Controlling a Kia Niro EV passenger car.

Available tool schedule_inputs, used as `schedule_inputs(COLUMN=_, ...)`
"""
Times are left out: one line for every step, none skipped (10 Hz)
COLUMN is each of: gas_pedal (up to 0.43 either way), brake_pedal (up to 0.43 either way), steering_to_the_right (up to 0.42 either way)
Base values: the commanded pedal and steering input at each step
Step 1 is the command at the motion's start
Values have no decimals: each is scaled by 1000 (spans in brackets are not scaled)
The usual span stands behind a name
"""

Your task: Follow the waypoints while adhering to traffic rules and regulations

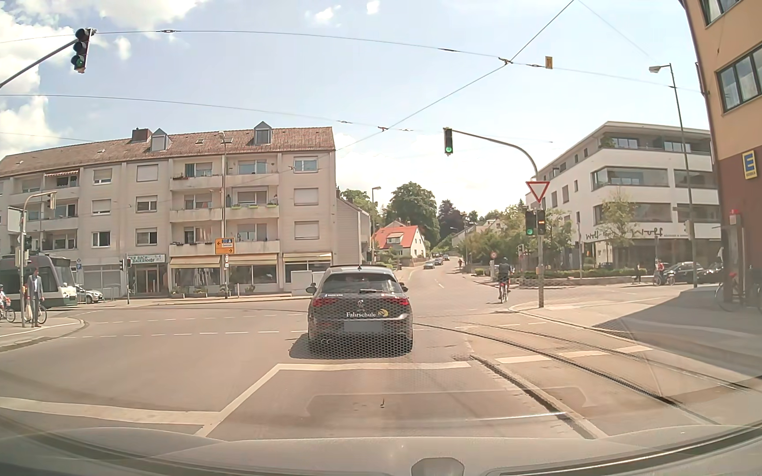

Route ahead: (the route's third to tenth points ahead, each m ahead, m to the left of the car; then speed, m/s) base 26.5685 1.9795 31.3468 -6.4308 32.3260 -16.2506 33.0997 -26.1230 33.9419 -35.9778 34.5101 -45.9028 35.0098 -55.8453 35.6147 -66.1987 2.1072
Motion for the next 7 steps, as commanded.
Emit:
schedule_inputs(gas_pedal=130, brake_pedal=0, steering_to_the_right=-28)
schedule_inputs(gas_pedal=20, brake_pedal=0, steering_to_the_right=-29)
schedule_inputs(gas_pedal=0, brake_pedal=0, steering_to_the_right=-30)
schedule_inputs(gas_pedal=0, brake_pedal=0, steering_to_the_right=-31)
schedule_inputs(gas_pedal=0, brake_pedal=0, steering_to_the_right=-32)
schedule_inputs(gas_pedal=0, brake_pedal=0, steering_to_the_right=-32)
schedule_inputs(gas_pedal=0, brake_pedal=0, steering_to_the_right=-33)
